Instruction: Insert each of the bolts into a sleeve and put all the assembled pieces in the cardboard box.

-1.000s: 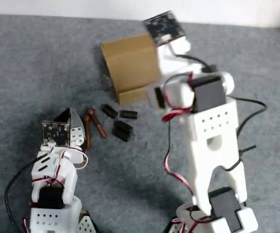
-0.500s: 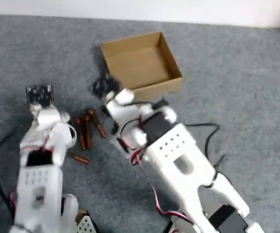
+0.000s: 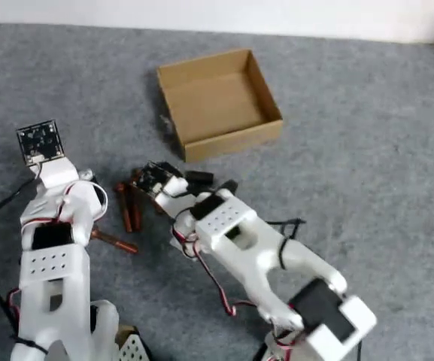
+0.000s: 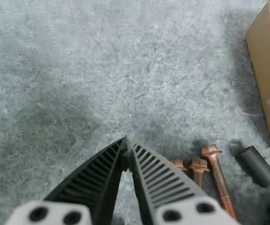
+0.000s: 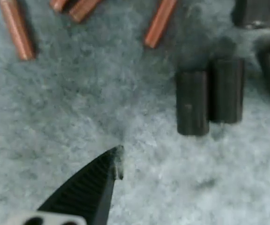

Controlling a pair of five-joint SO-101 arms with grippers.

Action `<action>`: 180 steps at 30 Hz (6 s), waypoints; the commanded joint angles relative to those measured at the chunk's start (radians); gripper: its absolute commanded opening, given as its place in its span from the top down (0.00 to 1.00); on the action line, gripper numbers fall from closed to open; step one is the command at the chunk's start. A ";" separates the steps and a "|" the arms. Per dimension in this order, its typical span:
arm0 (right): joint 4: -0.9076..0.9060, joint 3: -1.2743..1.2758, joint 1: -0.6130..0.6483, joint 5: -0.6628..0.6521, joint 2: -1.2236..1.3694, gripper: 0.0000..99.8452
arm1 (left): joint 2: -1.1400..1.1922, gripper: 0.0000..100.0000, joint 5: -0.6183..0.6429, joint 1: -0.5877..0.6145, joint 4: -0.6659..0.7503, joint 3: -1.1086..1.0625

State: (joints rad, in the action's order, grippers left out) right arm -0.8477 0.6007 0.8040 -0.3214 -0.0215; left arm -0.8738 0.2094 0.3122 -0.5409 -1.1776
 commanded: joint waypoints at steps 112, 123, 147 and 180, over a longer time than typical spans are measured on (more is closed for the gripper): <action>0.228 1.165 -0.297 -0.020 -1.799 0.99 | 0.966 0.89 -0.040 -0.377 -0.295 0.690; 0.228 1.167 -0.297 -0.021 -1.799 0.99 | 0.967 0.89 0.201 -0.361 -0.295 0.667; 0.229 1.167 -0.298 -0.023 -1.799 0.99 | 1.360 0.89 0.279 -0.343 -0.601 1.092; 0.229 1.167 -0.259 -0.015 -1.801 0.99 | -0.096 1.00 0.230 -0.490 -0.032 0.090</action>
State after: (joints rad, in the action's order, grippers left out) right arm -0.6176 1.6747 0.5171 -0.3337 -1.8121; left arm -0.6544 0.4365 -0.1603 -0.7772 -0.9168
